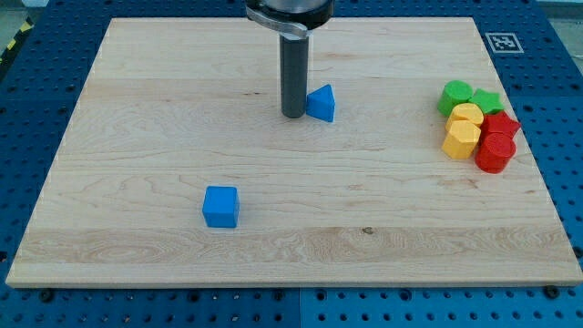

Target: Place the blue triangle diagonal to the blue cube

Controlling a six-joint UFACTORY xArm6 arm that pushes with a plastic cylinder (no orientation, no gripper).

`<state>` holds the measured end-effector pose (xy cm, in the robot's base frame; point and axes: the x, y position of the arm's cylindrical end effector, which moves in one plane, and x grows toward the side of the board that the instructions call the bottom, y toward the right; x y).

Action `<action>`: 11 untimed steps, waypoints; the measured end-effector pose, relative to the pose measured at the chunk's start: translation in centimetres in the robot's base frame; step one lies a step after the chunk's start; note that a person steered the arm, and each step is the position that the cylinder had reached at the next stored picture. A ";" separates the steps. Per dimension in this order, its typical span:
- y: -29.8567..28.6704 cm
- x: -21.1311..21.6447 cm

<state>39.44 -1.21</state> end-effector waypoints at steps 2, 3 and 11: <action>0.7 -1.6; 2.4 -1.6; 9.9 2.2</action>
